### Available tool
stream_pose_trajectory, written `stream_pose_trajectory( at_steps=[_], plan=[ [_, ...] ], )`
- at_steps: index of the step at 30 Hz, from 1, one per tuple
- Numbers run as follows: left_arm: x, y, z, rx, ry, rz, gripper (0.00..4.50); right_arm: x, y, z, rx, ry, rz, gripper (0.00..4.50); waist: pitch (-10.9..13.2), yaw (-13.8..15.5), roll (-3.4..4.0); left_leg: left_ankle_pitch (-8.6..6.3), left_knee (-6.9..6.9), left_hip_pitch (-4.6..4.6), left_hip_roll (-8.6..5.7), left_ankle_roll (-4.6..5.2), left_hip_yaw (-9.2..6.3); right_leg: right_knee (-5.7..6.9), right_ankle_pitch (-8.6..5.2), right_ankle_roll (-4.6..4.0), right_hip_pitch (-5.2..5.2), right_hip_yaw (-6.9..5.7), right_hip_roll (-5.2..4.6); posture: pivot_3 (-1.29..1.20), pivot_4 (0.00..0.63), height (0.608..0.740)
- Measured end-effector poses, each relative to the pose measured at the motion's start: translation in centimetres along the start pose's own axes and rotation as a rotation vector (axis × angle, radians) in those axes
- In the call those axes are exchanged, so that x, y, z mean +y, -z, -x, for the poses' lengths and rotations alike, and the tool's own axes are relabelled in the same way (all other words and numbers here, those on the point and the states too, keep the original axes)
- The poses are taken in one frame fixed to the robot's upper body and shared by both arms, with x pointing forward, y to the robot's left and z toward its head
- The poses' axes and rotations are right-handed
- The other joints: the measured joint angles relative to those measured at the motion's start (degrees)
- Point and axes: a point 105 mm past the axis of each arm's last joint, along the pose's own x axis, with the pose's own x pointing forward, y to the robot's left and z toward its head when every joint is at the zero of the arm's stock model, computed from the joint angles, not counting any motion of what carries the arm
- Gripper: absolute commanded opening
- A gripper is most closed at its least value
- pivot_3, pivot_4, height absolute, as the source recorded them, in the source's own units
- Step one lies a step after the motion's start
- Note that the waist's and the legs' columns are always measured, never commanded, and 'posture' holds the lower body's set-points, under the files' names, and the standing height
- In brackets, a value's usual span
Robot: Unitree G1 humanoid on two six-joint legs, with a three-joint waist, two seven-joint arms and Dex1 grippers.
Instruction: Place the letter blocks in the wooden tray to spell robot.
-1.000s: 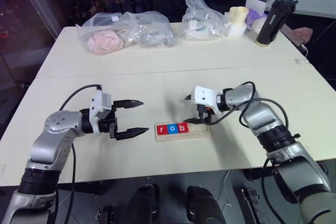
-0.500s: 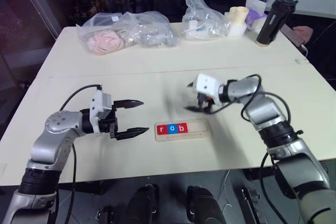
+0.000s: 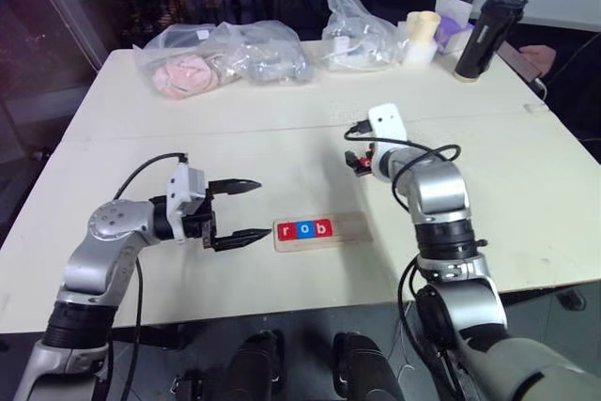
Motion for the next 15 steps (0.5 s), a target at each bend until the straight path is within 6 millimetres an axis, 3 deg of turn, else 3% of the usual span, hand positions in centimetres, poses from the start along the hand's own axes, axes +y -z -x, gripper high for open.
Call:
stream_pose_trajectory(
  at_steps=[15],
  plan=[
    [0.1, 0.0, -0.2, -0.002, -0.012, 0.0, 4.5, 0.1, 2.0, -2.4, 0.108, 0.054, -0.164, 4.46, 0.0, -1.1, 0.0, 0.03, -0.02, 0.08, 0.03, 0.02, 0.02, 0.03, 0.07, 0.1, 0.07, -0.07, 0.16, 0.0, 0.15, 0.738]
  ],
)
